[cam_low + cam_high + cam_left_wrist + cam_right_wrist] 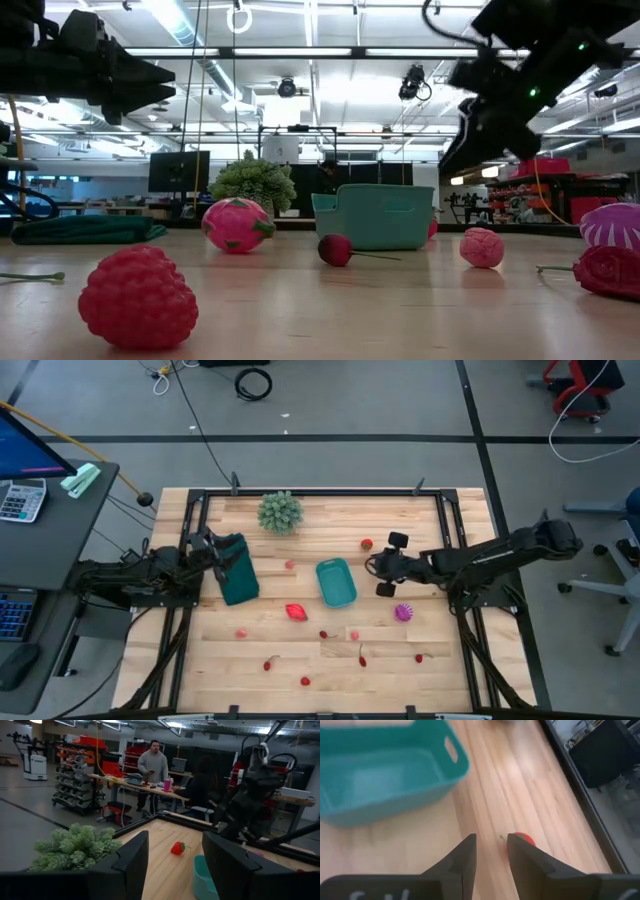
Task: Pick and placing Produce into tupperware
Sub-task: Put the red strawberry into the blue bin
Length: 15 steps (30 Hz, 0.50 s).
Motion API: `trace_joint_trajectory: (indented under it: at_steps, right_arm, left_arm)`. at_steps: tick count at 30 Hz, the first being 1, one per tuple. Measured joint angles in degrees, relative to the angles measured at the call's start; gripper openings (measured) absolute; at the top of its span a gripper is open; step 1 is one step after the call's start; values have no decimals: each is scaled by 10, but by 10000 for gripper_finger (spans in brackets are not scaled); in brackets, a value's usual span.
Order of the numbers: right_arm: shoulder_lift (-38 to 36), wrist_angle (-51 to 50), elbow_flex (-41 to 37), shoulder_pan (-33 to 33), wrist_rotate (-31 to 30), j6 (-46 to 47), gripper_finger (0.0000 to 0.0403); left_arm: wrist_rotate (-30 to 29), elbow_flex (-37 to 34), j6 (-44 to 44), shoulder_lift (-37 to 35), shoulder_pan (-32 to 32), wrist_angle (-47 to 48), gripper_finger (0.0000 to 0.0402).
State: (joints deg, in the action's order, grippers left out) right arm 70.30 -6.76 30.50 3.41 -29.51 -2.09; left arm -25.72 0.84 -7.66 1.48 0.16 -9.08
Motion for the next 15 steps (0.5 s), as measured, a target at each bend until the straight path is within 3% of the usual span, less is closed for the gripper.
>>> trace_joint_trajectory:
  at_steps: [6, 9, 15]
  right_arm:
    - [78, 45, 0, -28, 4, -19, 118]
    - [110, 52, 0, -37, 3, -76, 126]
    - [127, 58, 0, -53, -32, -102, 160]
  left_arm:
    - [7, 0, 22, 0, 0, 1, 192]
    - [7, 0, 28, 0, 0, 10, 196]
    - [7, 0, 24, 0, 0, 26, 192]
